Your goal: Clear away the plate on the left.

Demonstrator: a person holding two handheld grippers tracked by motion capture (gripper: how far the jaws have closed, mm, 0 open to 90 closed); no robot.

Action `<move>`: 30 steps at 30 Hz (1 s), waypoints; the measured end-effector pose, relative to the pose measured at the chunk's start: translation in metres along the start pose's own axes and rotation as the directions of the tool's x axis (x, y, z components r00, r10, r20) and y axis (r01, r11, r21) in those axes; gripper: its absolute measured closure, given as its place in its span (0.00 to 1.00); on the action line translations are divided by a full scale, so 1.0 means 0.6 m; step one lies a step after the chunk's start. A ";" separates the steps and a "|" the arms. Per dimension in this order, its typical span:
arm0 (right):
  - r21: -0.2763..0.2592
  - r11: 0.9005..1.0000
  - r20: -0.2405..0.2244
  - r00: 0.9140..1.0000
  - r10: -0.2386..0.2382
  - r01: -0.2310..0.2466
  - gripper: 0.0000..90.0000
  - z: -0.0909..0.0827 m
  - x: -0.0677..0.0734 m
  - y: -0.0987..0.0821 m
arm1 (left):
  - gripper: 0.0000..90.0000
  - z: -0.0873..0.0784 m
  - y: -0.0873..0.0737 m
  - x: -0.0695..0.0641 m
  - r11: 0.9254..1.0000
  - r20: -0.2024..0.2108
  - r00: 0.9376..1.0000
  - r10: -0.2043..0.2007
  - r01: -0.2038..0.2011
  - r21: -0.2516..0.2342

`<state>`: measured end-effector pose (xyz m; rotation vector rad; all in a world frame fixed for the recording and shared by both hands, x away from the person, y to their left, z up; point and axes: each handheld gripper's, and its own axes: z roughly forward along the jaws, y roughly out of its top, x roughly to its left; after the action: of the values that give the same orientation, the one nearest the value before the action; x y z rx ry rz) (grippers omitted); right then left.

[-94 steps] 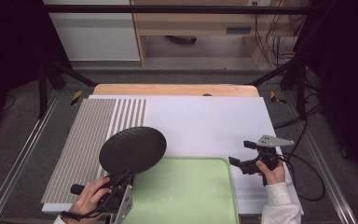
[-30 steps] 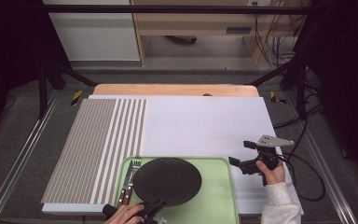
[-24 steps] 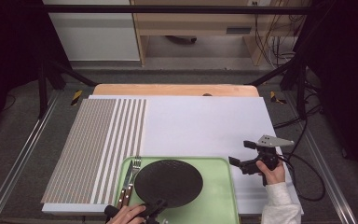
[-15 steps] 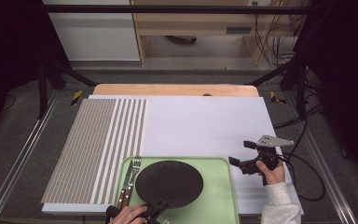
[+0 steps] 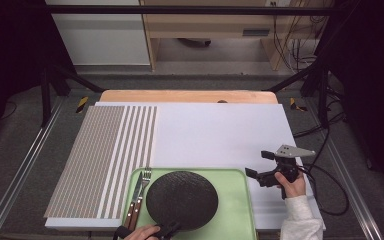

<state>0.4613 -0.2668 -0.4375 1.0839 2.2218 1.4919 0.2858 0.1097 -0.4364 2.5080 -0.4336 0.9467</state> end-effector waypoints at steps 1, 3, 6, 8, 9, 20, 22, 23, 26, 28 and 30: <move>0.001 1.000 0.000 1.000 0.002 -0.002 0.01 0.000 0.000 0.000 | 0.89 0.002 0.000 -0.002 1.000 0.011 1.000 0.000 0.000 0.002; 0.000 1.000 -0.001 1.000 0.001 -0.001 0.01 0.000 0.000 0.000 | 0.87 0.006 0.000 -0.004 1.000 0.028 1.000 -0.004 0.004 0.004; 0.001 1.000 0.000 1.000 0.002 -0.002 0.01 0.000 0.000 0.000 | 0.85 0.010 0.000 -0.006 1.000 0.048 0.999 -0.016 0.016 0.004; 0.003 1.000 0.002 1.000 -0.001 0.001 0.01 0.001 0.000 0.000 | 0.84 0.013 0.000 -0.007 1.000 0.062 0.998 -0.022 0.021 0.008; 0.003 1.000 0.002 1.000 -0.001 0.001 0.01 0.000 0.000 0.000 | 0.83 0.014 0.001 -0.008 1.000 0.069 0.997 -0.023 0.022 0.015; 0.000 1.000 0.001 1.000 0.003 -0.003 0.01 0.000 0.000 0.000 | 0.77 0.025 0.004 -0.016 0.999 0.111 0.993 -0.042 0.040 0.019; -0.001 1.000 0.002 1.000 0.003 -0.003 0.01 0.000 0.000 0.000 | 0.75 0.028 0.004 -0.017 0.999 0.119 0.992 -0.046 0.044 0.024; 0.000 1.000 0.001 1.000 0.003 -0.003 0.01 0.000 0.000 0.000 | 0.74 0.029 0.004 -0.017 0.999 0.124 0.991 -0.049 0.046 0.026; 0.000 1.000 0.002 1.000 0.003 -0.003 0.01 0.000 0.000 0.000 | 0.71 0.033 0.003 -0.019 0.998 0.131 0.990 -0.052 0.049 0.030; -0.001 1.000 0.001 1.000 0.003 -0.003 0.01 0.000 0.000 0.000 | 0.70 0.034 0.004 -0.019 0.998 0.131 0.990 -0.053 0.050 0.032; 0.000 1.000 0.001 1.000 0.003 -0.003 0.01 0.000 0.000 0.000 | 0.67 0.035 0.004 -0.019 0.998 0.136 0.989 -0.061 0.057 0.031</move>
<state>0.4612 -0.2669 -0.4374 1.0882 2.2204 1.4919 0.2880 0.0989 -0.4576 2.6053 -0.3887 0.7653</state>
